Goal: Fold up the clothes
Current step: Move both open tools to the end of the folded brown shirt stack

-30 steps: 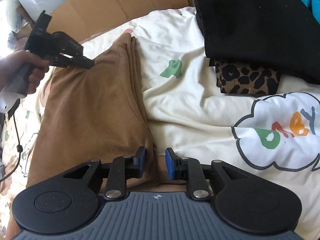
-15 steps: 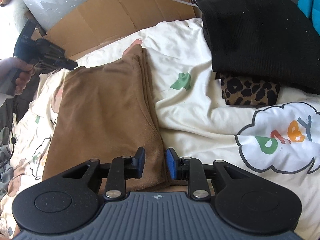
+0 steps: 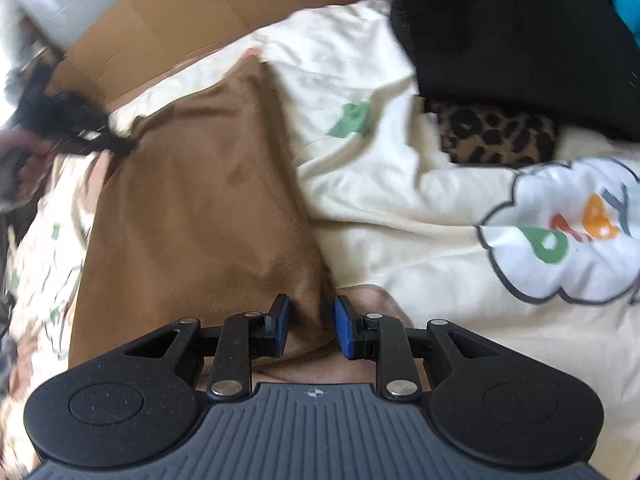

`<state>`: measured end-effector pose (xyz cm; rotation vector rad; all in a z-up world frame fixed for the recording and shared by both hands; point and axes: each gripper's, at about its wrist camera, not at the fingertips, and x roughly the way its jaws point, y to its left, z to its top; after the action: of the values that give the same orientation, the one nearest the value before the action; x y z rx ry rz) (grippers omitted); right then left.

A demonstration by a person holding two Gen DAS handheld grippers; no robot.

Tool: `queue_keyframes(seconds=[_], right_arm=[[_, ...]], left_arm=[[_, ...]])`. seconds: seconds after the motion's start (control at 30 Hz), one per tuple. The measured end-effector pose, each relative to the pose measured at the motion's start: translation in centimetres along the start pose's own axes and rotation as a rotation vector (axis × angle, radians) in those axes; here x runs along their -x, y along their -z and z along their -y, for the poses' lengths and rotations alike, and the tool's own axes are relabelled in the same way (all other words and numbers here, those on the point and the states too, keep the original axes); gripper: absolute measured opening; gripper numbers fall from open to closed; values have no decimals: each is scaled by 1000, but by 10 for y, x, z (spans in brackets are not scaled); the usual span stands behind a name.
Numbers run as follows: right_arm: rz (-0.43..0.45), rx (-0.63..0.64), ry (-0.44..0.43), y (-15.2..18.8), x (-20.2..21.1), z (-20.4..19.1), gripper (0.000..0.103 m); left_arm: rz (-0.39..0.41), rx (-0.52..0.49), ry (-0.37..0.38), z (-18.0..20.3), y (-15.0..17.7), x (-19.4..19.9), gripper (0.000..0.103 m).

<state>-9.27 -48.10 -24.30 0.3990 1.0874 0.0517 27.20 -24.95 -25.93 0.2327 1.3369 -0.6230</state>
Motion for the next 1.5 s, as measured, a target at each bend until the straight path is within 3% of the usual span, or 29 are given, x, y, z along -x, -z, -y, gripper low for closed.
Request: queue_keyframes(seconds=[0.07, 0.17, 0.23, 0.43, 0.63, 0.9, 1.03, 1.27, 1.5], right_arm=[[-19, -6, 7, -1, 2, -1, 31], [-27, 12, 3, -3, 13, -8, 31], [-20, 17, -5, -6, 26, -13, 31], [11, 56, -26, -19, 62, -24, 33], [40, 141, -8, -33, 98, -29, 34], [93, 142, 23, -45, 149, -12, 36], [103, 146, -2, -41, 173, -9, 36], [121, 169, 45, -31, 202, 6, 36], [102, 229, 75, -25, 204, 15, 36]], left_arm=[[-13, 28, -10, -3, 0, 8, 12], [-49, 69, -21, -8, 3, 19, 38], [-33, 61, -60, -7, 9, 33, 55], [-7, 78, -65, -8, 28, 86, 56], [58, 137, -24, -9, 46, 147, 60], [112, 205, 14, -18, 98, 211, 61], [104, 266, 27, -27, 127, 232, 61], [134, 302, 66, -29, 180, 259, 61], [137, 340, 97, -31, 233, 260, 60]])
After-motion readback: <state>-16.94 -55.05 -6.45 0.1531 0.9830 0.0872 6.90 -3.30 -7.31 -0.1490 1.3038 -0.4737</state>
